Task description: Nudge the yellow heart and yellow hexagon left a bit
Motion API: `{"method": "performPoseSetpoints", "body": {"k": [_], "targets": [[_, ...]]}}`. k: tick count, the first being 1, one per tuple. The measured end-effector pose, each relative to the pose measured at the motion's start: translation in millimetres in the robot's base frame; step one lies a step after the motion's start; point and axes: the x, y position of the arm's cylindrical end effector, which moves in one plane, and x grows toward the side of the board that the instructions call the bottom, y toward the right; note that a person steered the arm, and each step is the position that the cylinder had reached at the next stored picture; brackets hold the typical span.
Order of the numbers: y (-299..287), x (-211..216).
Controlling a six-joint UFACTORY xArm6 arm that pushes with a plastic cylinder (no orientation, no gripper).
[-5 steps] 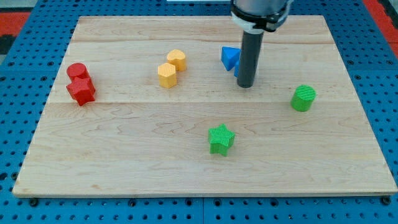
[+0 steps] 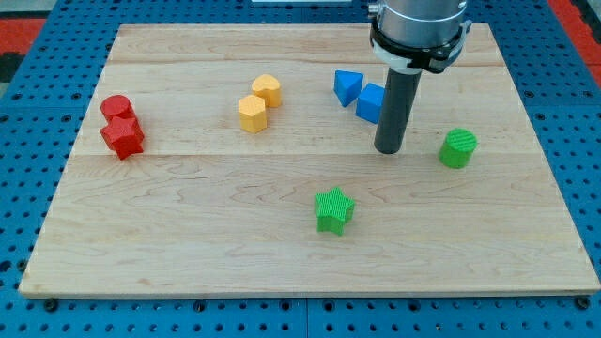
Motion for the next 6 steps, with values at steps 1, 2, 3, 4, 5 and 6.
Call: {"method": "performPoseSetpoints", "body": {"k": [1,2,3,4,5,6], "targets": [[-15.3,5.2],[-58.9,3.9],[-80.5,-72.3],[-75.5,-117.0],[-105.8,-121.5],[-147.4,-113.1]]}}
